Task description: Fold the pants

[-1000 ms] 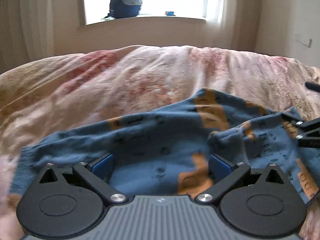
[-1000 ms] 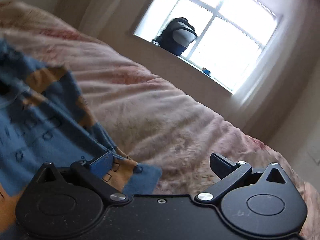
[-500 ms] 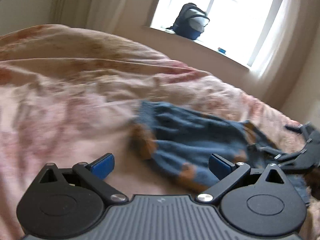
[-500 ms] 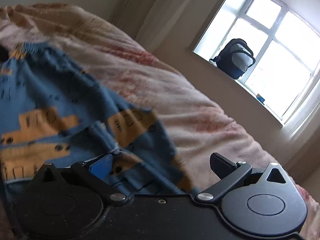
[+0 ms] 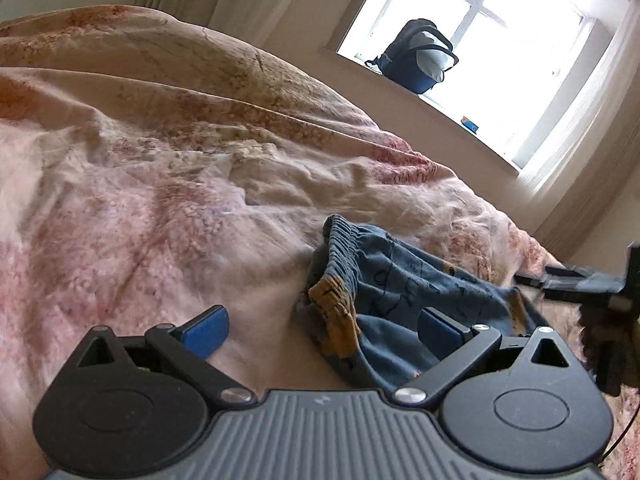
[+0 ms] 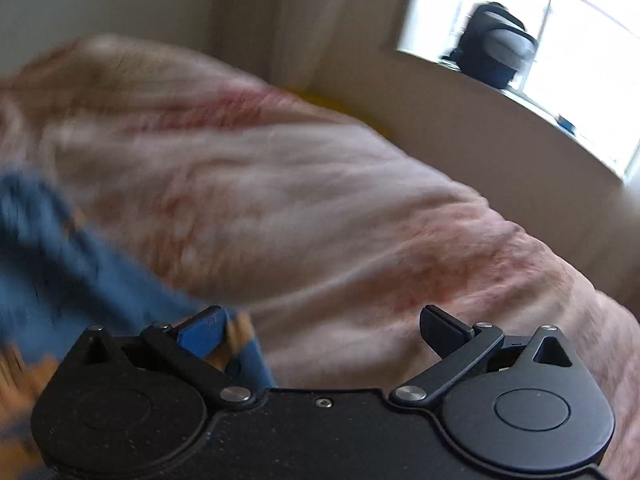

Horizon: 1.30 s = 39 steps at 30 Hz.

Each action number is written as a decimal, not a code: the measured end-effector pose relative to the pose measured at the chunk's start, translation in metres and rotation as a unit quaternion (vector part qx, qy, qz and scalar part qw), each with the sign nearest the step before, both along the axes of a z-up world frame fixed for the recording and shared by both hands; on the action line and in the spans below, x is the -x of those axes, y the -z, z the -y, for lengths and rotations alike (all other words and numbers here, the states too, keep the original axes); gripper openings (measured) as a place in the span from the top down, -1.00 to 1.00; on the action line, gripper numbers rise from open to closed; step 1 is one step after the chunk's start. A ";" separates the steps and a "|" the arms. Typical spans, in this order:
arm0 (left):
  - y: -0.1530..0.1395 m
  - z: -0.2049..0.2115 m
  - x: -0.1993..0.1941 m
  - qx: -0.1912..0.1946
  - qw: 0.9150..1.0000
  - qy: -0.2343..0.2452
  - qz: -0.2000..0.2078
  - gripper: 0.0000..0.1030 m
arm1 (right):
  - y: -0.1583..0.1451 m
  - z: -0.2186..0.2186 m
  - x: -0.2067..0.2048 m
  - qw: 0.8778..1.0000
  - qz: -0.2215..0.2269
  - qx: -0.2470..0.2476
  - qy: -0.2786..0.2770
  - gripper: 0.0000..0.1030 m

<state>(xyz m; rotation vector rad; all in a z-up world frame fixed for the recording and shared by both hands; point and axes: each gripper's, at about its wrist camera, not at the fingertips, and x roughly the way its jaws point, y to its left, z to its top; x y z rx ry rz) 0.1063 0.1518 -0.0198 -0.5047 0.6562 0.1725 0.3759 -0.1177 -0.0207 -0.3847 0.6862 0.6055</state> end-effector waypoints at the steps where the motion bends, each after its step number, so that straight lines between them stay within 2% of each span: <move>1: 0.000 0.001 0.000 -0.003 1.000 0.002 -0.001 -0.99 | -0.008 0.001 0.003 1.000 0.011 -0.016 0.017 -0.98; 6: 0.000 0.001 -0.001 -0.015 1.000 0.009 -0.007 -0.99 | -0.031 -0.024 0.019 0.997 0.021 -0.064 -0.034 -0.99; 10: 0.001 0.000 0.001 -0.018 1.000 0.005 -0.009 -0.99 | -0.031 -0.062 0.029 0.991 -0.012 -0.097 -0.093 -0.99; 13: 0.000 0.000 0.001 -0.020 1.000 0.006 -0.011 -0.99 | -0.025 -0.094 0.035 0.984 -0.034 -0.101 -0.145 -0.99; 15: -0.001 0.000 0.000 -0.019 1.000 0.006 -0.011 -0.99 | -0.018 -0.112 0.040 0.980 -0.038 -0.084 -0.175 -0.99; 18: -0.002 -0.001 0.005 0.011 1.000 0.010 0.014 -0.99 | 0.003 -0.140 0.045 0.982 -0.015 0.005 -0.189 -0.99; 19: -0.003 -0.002 0.007 0.025 0.999 0.010 0.027 -0.91 | 0.009 -0.143 0.044 0.982 -0.002 0.019 -0.189 -0.99; 20: -0.003 -0.002 0.008 0.032 0.999 0.005 0.038 -0.75 | 0.012 -0.142 0.041 0.983 0.001 0.014 -0.186 -0.99; 23: 0.001 -0.002 0.003 0.045 0.998 0.006 0.036 -0.58 | 0.013 -0.137 0.031 0.987 -0.017 -0.010 -0.162 -0.99; 28: 0.018 -0.015 -0.007 0.106 0.994 -0.021 0.020 -0.57 | 0.018 -0.133 0.030 0.987 -0.014 -0.019 -0.160 -0.99; 30: 0.020 -0.016 -0.008 0.108 0.994 -0.030 0.017 -0.36 | 0.021 -0.134 0.032 0.987 -0.011 -0.017 -0.159 -0.99; 32: 0.021 -0.014 -0.010 0.094 0.995 -0.042 -0.001 0.39 | 0.022 -0.136 0.032 0.987 -0.007 -0.015 -0.159 -0.99; 33: 0.021 -0.013 -0.011 0.093 0.995 -0.037 -0.010 0.53 | 0.023 -0.136 0.033 0.987 -0.005 -0.013 -0.159 -0.99; 35: 0.017 -0.010 -0.009 0.097 0.994 -0.042 -0.004 0.67 | 0.023 -0.137 0.035 0.987 0.000 -0.012 -0.160 -0.99; 39: 0.007 -0.005 0.001 0.087 0.995 -0.048 0.010 0.69 | 0.010 -0.134 0.040 0.988 0.013 -0.017 -0.151 -0.99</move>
